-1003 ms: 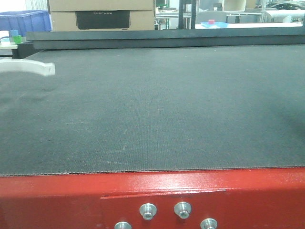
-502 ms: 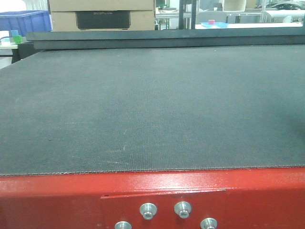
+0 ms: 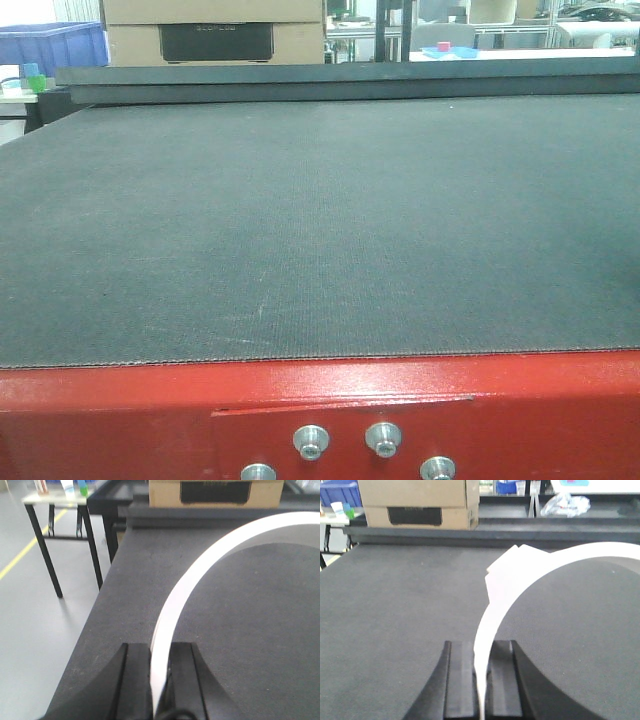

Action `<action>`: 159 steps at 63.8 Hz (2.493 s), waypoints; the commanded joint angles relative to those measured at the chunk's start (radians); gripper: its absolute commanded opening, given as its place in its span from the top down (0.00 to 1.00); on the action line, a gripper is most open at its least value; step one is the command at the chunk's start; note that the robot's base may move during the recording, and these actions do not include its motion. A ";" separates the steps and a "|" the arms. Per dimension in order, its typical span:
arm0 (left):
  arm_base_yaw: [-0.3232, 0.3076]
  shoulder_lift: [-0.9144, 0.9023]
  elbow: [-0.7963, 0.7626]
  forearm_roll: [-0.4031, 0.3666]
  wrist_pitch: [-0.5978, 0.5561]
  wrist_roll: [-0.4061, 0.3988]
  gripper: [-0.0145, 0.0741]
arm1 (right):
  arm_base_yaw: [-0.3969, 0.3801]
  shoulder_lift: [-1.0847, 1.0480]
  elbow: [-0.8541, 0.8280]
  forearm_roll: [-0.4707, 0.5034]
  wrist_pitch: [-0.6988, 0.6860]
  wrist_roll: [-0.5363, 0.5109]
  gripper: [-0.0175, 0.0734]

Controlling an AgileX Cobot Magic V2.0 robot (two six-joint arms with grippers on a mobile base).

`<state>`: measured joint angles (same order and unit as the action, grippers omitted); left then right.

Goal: Grab PVC pipe and place in blue bin
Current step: 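Lift both held white arcs up off the table surface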

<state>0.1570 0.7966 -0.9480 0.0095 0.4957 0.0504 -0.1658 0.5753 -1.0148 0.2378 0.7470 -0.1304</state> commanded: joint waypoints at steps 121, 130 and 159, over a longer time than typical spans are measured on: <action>0.000 -0.372 0.150 0.000 0.078 -0.008 0.96 | 0.001 -0.189 0.121 0.003 -0.030 -0.058 0.99; 0.000 -0.372 0.150 0.000 0.078 -0.008 0.96 | 0.001 -0.189 0.121 0.003 -0.030 -0.058 0.99; 0.000 -0.372 0.150 0.000 0.078 -0.008 0.96 | 0.001 -0.189 0.121 0.003 -0.030 -0.058 0.99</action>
<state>0.1570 0.4319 -0.7963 0.0113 0.6001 0.0504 -0.1658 0.3904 -0.8954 0.2419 0.7374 -0.1763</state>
